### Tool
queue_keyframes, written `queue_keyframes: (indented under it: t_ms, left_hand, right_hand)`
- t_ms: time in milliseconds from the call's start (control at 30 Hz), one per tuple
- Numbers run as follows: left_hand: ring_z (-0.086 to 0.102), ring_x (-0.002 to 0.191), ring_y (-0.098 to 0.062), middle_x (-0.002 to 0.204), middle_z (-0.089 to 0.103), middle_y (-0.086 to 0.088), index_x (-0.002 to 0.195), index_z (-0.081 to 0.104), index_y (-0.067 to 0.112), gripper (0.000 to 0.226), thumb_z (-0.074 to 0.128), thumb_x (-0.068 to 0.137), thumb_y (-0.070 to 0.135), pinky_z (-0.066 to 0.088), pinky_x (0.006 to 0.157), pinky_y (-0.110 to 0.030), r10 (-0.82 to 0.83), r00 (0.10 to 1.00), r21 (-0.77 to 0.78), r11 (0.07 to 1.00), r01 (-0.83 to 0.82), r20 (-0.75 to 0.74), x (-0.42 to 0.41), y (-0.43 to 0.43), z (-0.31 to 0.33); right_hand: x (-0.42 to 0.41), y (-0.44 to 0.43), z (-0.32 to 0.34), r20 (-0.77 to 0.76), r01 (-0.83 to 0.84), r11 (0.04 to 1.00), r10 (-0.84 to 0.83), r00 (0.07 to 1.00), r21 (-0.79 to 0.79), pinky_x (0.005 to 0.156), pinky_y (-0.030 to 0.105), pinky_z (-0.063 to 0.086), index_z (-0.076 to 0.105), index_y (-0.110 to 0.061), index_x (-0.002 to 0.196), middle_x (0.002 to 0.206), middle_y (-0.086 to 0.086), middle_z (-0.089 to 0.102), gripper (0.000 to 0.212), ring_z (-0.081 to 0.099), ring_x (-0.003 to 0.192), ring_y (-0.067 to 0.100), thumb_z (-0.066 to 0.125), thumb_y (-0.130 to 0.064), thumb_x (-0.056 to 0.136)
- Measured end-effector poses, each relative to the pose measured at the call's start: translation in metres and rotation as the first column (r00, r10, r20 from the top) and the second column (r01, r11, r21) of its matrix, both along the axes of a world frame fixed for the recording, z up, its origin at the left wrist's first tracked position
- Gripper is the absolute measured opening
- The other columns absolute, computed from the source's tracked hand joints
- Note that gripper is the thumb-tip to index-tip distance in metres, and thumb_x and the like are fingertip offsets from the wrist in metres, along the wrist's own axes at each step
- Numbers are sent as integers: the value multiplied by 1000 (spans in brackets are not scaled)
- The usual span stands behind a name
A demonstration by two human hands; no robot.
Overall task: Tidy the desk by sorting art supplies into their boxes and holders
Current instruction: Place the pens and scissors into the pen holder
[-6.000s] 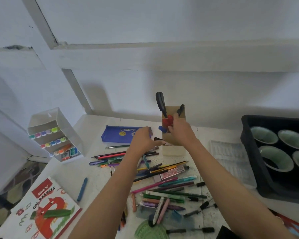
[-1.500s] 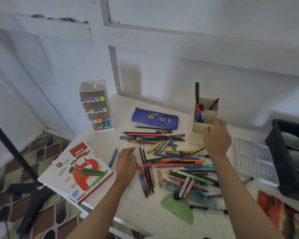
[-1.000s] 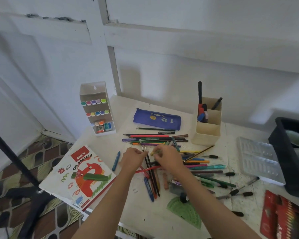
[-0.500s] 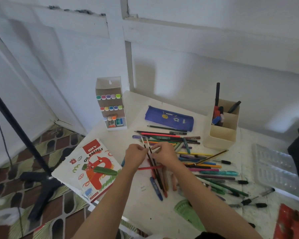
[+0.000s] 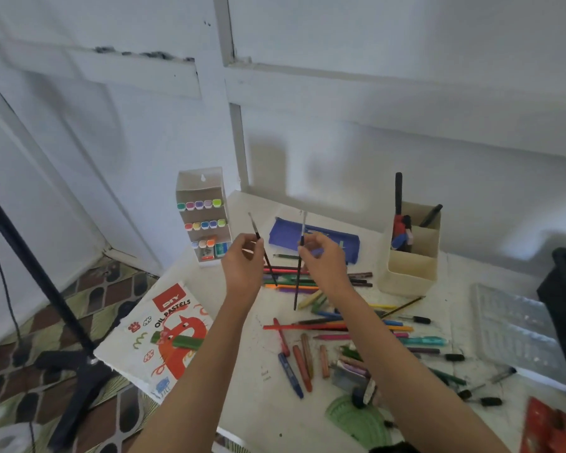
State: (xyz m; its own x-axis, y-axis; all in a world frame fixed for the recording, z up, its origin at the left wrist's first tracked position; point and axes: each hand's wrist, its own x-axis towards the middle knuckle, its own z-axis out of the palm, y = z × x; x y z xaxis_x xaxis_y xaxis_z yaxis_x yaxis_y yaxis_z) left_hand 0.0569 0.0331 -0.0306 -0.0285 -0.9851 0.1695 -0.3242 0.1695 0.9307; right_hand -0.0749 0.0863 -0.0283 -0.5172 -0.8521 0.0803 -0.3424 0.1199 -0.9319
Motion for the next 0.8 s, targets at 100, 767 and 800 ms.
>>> queue_keyframes:
  t_ms: [100, 767, 800]
  left_hand:
    - [62, 72, -22, 78, 61, 7, 93, 59, 20, 3, 57, 94, 17, 47, 60, -19, -43, 998, -106, 994, 39, -39, -15, -4, 17]
    - [63, 72, -11, 82, 68, 3, 90, 61, 20, 6, 59, 91, 16, 53, 67, -25, -534, 843, -298, 816, 496, -58, -204, 26, 101]
    - [62, 71, -12, 81, 66, 4, 92, 62, 20, 4, 58, 92, 19, 52, 66, -27, -522, 853, -302, 813, 498, 0, -208, 25, 96]
  right_hand:
    - [-21, 9, 23, -44, 21, 996, -25, 999, -88, 67, 35, 55, 60, -19, 93, 84, -4, 62, 5, 63, 67, 23, 60, -15, 90]
    - [-213, 85, 107, -277, 348, 852, -469, 838, -391, 59, 17, 54, 51, -8, 96, 77, -1, 56, 3, 63, 60, 8, 48, -6, 95]
    - [-213, 84, 103, -259, 352, 854, -465, 846, -383, 59, 16, 54, 51, -8, 96, 78, 1, 56, 4, 63, 60, 10, 48, -5, 95]
